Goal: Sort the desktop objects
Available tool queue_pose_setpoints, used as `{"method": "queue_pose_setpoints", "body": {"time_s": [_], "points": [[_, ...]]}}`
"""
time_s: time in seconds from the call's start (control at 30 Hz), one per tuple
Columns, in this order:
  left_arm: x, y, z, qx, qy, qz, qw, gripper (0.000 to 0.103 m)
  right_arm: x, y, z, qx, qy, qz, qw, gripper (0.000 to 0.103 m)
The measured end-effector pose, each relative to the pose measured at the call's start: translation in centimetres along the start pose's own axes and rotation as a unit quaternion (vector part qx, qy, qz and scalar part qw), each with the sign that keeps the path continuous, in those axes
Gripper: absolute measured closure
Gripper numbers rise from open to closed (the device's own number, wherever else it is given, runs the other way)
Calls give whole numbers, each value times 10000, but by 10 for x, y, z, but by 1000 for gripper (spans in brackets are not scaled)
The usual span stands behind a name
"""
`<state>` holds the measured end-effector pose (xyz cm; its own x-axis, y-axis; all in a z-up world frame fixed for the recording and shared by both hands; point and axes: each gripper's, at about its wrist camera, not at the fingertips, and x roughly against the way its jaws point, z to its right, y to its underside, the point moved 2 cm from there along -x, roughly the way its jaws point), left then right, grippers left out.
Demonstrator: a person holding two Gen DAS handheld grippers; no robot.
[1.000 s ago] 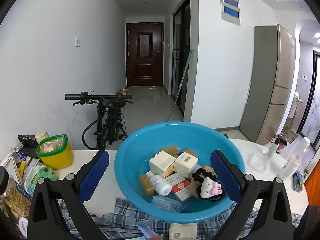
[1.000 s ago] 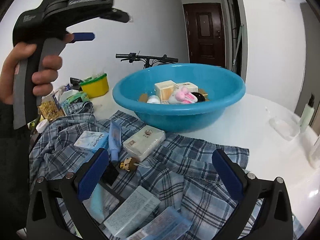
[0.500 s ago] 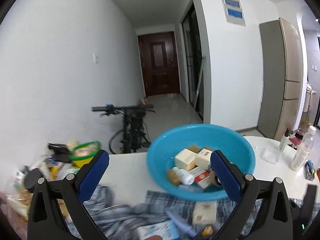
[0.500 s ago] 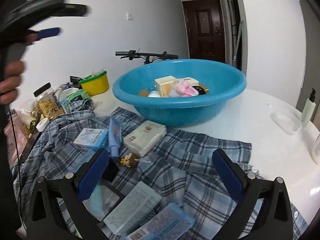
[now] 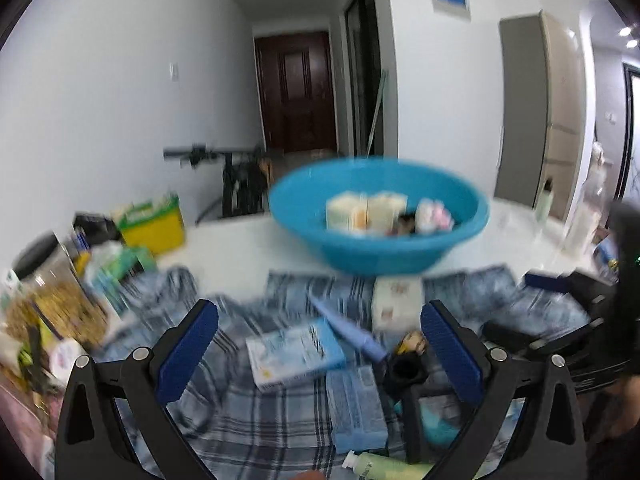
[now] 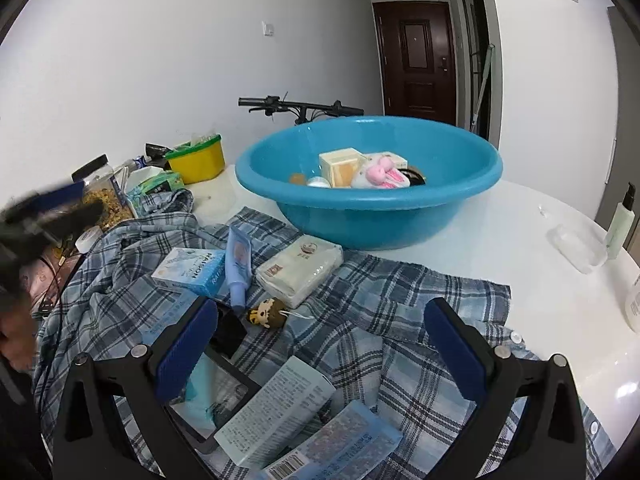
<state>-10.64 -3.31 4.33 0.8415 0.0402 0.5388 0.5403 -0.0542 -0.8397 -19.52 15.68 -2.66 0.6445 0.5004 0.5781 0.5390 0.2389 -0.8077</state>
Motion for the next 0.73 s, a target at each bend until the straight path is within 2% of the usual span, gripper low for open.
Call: {"method": "queue_pose_setpoints", "body": {"time_s": [0.1,0.17,0.23,0.43,0.73], "points": [[-24,15,2,99,98,-235,9996,0,-2,1,1,-6,55,-50,10000,0],[-35,24,4,54,74,-525,9986,0,-3,2,2,6,116,-71,9999,0],[-35,28,5,-8,15,-420,9991,0,-1,2,2,20,125,-54,9999,0],[-37,34,13,-179,-48,-513,9985,0,-2,3,0,55,127,-72,9999,0],[-31,32,11,-25,287,-422,9987,0,-3,4,-2,88,156,-84,9998,0]]}}
